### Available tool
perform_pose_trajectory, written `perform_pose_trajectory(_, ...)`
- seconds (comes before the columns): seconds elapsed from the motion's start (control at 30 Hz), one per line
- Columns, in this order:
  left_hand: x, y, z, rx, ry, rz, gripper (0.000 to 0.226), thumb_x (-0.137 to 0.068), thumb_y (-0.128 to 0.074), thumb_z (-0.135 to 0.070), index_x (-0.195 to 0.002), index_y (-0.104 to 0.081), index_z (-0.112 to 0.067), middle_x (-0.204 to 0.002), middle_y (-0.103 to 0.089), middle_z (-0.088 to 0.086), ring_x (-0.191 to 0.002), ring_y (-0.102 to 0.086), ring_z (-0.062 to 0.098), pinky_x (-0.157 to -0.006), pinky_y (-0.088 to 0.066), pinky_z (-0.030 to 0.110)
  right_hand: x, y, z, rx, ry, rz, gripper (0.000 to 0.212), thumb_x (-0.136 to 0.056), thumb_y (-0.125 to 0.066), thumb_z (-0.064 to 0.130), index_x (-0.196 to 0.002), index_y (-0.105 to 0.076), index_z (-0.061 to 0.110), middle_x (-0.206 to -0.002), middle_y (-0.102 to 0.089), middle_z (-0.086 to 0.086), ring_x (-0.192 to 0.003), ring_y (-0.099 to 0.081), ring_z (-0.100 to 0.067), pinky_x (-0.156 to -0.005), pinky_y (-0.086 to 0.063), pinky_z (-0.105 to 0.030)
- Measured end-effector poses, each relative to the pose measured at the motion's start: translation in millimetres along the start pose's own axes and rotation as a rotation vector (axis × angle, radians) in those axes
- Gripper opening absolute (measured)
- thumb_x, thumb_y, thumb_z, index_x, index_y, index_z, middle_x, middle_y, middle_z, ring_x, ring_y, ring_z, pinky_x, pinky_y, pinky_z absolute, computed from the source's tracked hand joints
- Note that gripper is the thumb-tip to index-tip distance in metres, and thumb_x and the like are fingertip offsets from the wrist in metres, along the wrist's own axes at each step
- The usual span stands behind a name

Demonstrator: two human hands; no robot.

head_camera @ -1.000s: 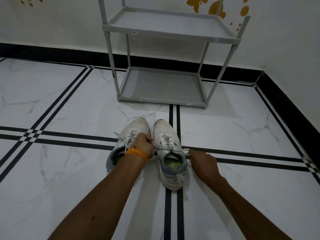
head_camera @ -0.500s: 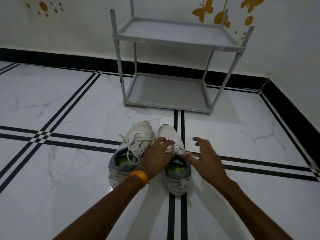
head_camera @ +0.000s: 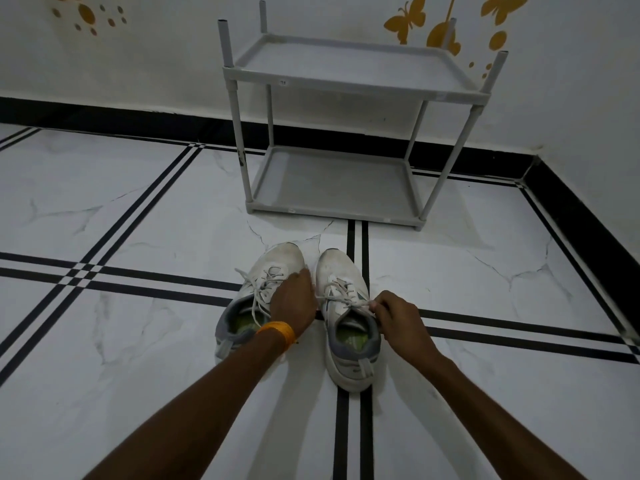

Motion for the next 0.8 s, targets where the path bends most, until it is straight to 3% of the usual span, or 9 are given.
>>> perform_pose_trajectory(0.13, 14, -2, -45, 0.046, -0.391, 0.003, 0.033, -0.099, -0.038, -0.037, -0.126, -0.053, -0.023, -0.126, -0.054, 0.0, -0.091, -0.064, 0.023, -0.072, -0.053, 0.035, -3, -10, -7, -0.112, -0.053, 0.026, 0.024, -0.102, -0.042, 0.02, -0.084, -0.056, 0.011, -0.082, -0.061, -0.005, -0.073, -0.055, -0.014, -0.065, -0.042, -0.024)
perform_pose_trajectory(0.23, 16, -17, -60, -0.007, -0.535, 0.141, 0.035, -0.101, -0.033, -0.044, -0.113, -0.058, -0.022, -0.12, -0.054, -0.003, -0.092, -0.062, 0.02, -0.071, -0.052, 0.035, -5, -17, -14, -0.249, -0.145, 0.031, 0.032, -0.103, -0.041, 0.026, -0.074, -0.052, 0.015, -0.074, -0.056, -0.003, -0.068, -0.05, -0.014, -0.065, -0.04, -0.028)
perform_pose_trajectory(0.33, 11, -20, -56, -0.021, -0.51, 0.122, 0.035, -0.1, -0.034, -0.046, -0.105, -0.056, -0.02, -0.113, -0.054, -0.001, -0.083, -0.06, 0.021, -0.068, -0.053, 0.04, -9, -14, -15, -0.231, -0.149, -0.056, 0.041, -0.1, -0.046, 0.034, -0.066, -0.051, 0.014, -0.063, -0.053, -0.001, -0.059, -0.047, -0.012, -0.06, -0.039, -0.031)
perform_pose_trajectory(0.43, 16, -19, -54, 0.005, -0.456, 0.066, 0.031, -0.101, -0.033, -0.043, -0.101, -0.053, -0.019, -0.103, -0.053, 0.001, -0.077, -0.059, 0.022, -0.067, -0.052, 0.042, -9, -12, -11, -0.034, -0.132, -0.177, 0.045, -0.098, -0.046, 0.042, -0.063, -0.049, 0.015, -0.057, -0.051, 0.003, -0.055, -0.047, -0.013, -0.055, -0.037, -0.03)
perform_pose_trajectory(0.57, 12, -15, -41, 0.011, -0.283, 0.032, 0.042, -0.101, -0.036, -0.045, -0.086, -0.061, -0.016, -0.084, -0.051, -0.001, -0.072, -0.057, 0.02, -0.063, -0.044, 0.033, -6, -12, -7, 0.145, -0.137, -0.262, 0.044, -0.098, -0.044, 0.047, -0.065, -0.052, 0.018, -0.059, -0.054, 0.004, -0.055, -0.051, -0.013, -0.053, -0.034, -0.025)
perform_pose_trajectory(0.7, 10, -7, -25, 0.036, -0.119, -0.014, 0.042, -0.094, -0.047, -0.037, -0.058, -0.053, -0.014, -0.058, -0.051, 0.004, -0.058, -0.052, 0.022, -0.056, -0.034, 0.029, -8, -13, -10, 0.091, -0.135, -0.22, 0.042, -0.094, -0.052, 0.032, -0.053, -0.049, 0.019, -0.051, -0.051, 0.001, -0.049, -0.047, -0.014, -0.049, -0.034, -0.025)
perform_pose_trajectory(0.8, 8, -5, -34, -0.103, -0.128, -0.016, 0.037, -0.092, -0.048, -0.033, -0.068, -0.065, -0.011, -0.069, -0.064, 0.013, -0.069, -0.061, 0.028, -0.061, -0.039, 0.032, -9, -8, -6, 0.057, -0.1, -0.229, 0.046, -0.086, -0.058, 0.021, -0.044, -0.039, 0.023, -0.043, -0.04, 0.005, -0.043, -0.035, -0.009, -0.046, -0.029, -0.027)
Point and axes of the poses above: each hand's wrist, its own x-axis away from the middle knuckle, its own y-axis out of the back of the hand, z = x × y, the point moved 8 cm from there along -x, towards the middle knuckle
